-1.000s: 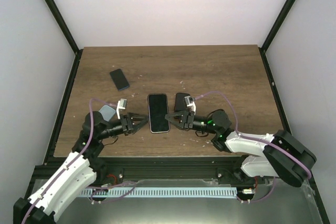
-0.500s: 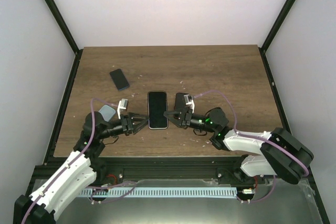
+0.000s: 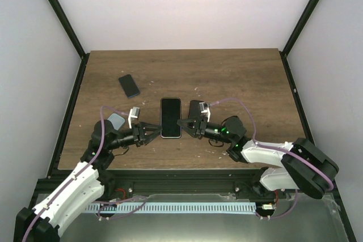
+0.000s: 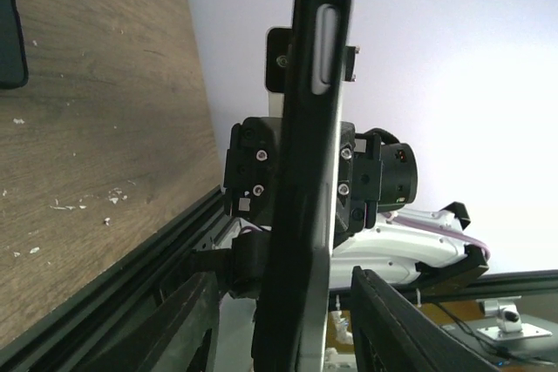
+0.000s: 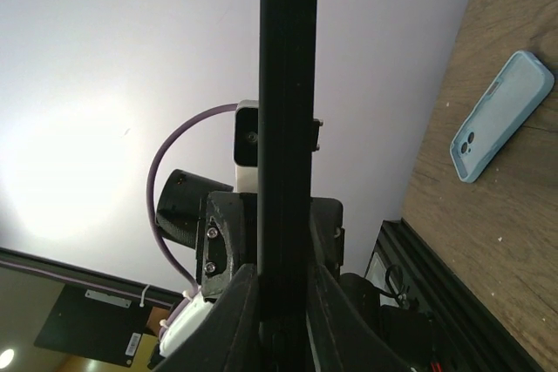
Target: Put the phone into the phone case
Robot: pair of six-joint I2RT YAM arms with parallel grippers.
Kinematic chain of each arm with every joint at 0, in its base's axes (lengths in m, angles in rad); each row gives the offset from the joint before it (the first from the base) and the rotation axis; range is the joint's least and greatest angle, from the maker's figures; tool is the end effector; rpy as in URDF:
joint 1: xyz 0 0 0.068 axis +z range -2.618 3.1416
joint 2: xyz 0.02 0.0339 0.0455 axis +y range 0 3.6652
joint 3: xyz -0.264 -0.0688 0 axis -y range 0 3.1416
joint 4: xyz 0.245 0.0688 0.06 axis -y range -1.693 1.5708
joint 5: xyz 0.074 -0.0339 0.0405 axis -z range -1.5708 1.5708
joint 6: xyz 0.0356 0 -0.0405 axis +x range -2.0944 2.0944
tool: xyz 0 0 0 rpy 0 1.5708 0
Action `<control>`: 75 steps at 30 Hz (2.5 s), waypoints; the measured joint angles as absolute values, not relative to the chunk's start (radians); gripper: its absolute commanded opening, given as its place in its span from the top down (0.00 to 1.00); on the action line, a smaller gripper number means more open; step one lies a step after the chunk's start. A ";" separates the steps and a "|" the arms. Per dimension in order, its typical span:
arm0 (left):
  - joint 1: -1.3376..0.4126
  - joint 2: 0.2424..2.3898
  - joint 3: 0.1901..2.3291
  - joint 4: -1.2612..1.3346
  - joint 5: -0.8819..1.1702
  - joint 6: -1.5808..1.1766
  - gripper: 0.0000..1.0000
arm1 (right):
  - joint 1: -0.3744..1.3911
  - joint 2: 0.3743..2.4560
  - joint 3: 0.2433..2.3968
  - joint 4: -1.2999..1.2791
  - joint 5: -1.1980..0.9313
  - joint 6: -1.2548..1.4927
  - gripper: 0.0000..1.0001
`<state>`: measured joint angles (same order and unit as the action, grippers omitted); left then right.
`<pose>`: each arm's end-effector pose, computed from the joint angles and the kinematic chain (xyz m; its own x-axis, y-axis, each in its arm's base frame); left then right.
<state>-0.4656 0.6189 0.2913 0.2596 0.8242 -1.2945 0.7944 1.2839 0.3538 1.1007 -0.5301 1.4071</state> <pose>0.1260 -0.0926 0.2380 -0.9394 -0.2592 -0.2242 0.2033 0.1052 -0.9735 0.1575 0.1860 0.2239 -0.9324 0.2655 -0.2453 -0.2746 -0.0789 0.9583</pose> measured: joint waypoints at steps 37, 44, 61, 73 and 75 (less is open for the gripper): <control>-0.474 0.652 0.405 -0.027 0.787 -1.090 0.55 | 0.796 1.273 0.412 0.870 -0.578 1.293 0.90; -0.471 0.645 0.484 -0.068 0.733 -1.024 0.55 | 0.805 1.213 0.398 0.837 -0.642 1.222 0.90; -0.466 0.723 0.531 -0.161 0.680 -0.912 0.89 | 0.813 1.168 0.392 0.746 -0.659 1.126 0.89; -0.465 0.746 0.556 -0.210 0.622 -0.857 0.53 | 0.835 1.169 0.392 0.733 -0.722 1.111 0.90; -0.465 0.753 0.557 -0.212 0.620 -0.857 0.61 | 0.834 1.169 0.392 0.728 -0.727 1.111 0.89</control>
<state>-0.4648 0.7528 0.5568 -0.2115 0.6205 -0.8566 0.8345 1.1690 0.3920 0.7284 -0.7265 1.1107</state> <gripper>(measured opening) 0.476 0.119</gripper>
